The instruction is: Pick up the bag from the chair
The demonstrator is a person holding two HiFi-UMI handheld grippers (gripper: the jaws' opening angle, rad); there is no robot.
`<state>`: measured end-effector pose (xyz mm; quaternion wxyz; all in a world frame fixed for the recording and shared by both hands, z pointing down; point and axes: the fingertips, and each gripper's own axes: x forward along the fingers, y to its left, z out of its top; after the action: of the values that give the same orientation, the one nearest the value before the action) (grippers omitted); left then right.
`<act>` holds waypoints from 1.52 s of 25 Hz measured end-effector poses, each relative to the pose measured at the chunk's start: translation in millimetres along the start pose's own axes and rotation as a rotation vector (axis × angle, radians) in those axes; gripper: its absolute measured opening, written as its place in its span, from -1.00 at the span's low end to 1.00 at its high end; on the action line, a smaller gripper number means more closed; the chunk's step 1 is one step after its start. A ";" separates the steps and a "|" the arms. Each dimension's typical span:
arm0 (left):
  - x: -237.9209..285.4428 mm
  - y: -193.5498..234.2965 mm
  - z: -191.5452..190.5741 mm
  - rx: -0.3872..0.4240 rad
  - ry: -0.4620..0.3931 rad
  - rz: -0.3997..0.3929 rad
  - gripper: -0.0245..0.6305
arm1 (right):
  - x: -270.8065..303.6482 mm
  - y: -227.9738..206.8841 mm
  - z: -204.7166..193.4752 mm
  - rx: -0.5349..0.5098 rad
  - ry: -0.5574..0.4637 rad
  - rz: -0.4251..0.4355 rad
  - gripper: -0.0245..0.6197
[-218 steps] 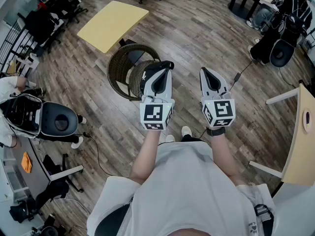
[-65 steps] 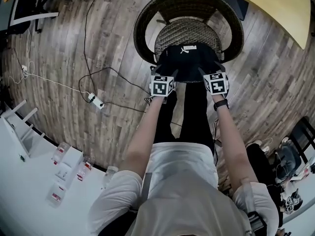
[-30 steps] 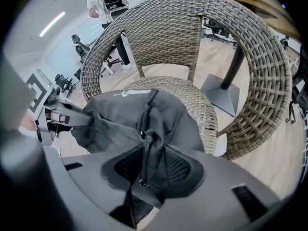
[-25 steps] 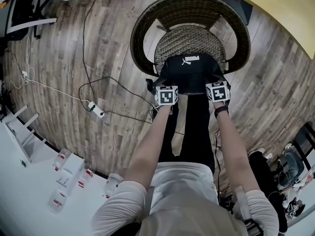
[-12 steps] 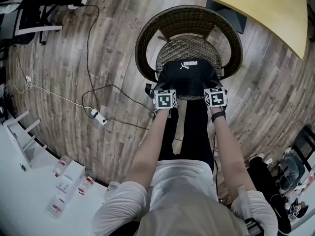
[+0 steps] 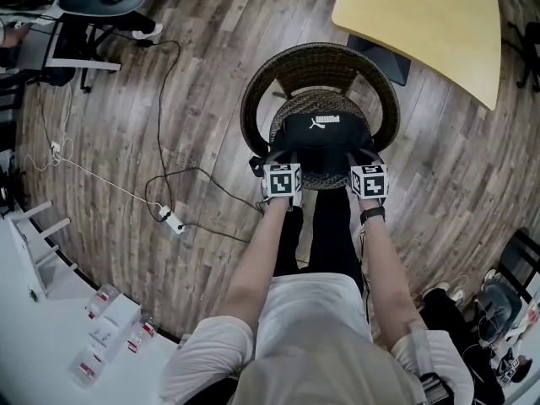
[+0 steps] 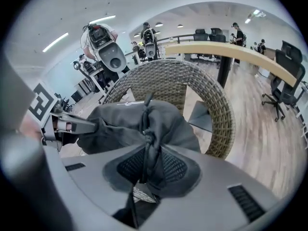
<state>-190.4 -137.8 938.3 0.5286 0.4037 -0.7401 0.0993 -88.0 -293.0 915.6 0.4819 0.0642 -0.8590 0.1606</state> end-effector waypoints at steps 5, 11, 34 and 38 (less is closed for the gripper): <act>-35.6 -9.3 29.2 0.001 -0.052 0.001 -0.80 | -34.8 8.9 29.0 -0.012 -0.058 -0.015 -0.65; -81.8 -19.2 65.1 0.019 -0.139 -0.006 -0.80 | -75.7 19.9 64.1 -0.016 -0.145 -0.024 -0.65; -251.2 -43.9 181.2 0.198 -0.479 -0.031 -0.80 | -237.0 82.4 184.6 -0.045 -0.492 -0.121 -0.65; -282.7 -46.4 197.4 0.226 -0.540 -0.032 -0.80 | -263.8 97.5 199.8 -0.059 -0.558 -0.131 -0.65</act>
<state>-263.9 -142.1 598.2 0.2655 0.4836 -0.8318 0.0617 -136.0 -280.5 574.2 0.2379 0.1472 -0.9567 0.0804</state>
